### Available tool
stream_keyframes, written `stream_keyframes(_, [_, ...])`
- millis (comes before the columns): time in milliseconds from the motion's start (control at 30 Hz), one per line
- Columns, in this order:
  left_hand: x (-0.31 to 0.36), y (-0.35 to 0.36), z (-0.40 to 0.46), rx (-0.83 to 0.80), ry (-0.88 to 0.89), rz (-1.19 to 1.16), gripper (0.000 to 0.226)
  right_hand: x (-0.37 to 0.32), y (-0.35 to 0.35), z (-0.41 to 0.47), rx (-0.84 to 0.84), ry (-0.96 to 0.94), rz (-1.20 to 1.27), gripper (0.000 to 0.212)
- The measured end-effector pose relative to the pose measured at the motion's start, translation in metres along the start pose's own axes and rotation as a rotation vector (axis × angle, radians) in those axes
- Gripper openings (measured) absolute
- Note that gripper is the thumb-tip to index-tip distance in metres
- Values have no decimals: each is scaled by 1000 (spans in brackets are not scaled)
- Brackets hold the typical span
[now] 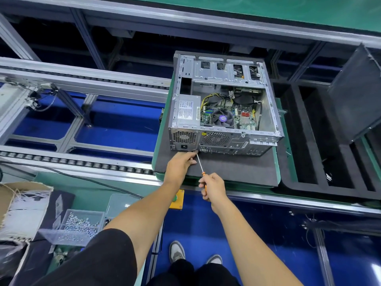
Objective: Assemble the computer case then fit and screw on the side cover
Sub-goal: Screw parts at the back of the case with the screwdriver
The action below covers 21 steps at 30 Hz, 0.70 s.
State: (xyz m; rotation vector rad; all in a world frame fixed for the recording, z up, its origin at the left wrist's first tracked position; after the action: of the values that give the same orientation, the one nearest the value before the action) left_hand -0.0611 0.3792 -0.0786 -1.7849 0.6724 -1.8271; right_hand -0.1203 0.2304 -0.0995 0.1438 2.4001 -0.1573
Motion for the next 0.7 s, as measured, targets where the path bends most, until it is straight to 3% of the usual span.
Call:
stream_keyframes(367, [1,-5,0,22,16,-115,31,-1,-8,3,8,9,-15,16])
stream_keyframes(500, [-3,-15,-7,174,-112,-289,14,-2,-8,-2,-19,-3,-27,17])
stream_keyframes(600, [-8,-25,-11,323,-253,-361,23,-6,-3,-9,-50,-27,-64,18])
stream_keyframes(700, [-7,-31,-12,339,-309,-561,17,-14,4,-20,-100,-53,-100,17])
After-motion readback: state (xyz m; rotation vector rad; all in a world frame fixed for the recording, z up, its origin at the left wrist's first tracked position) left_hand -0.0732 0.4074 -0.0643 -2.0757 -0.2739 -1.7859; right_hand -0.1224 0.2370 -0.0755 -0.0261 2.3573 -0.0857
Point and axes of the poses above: each hand's wrist, its own z-axis towards the middle knuckle, its own y-axis out of the palm, x = y × z, the point moved 4 cm from there along z, towards the middle knuckle, and after that the axes turned 3 degrees about y, right-handed, at the moved point
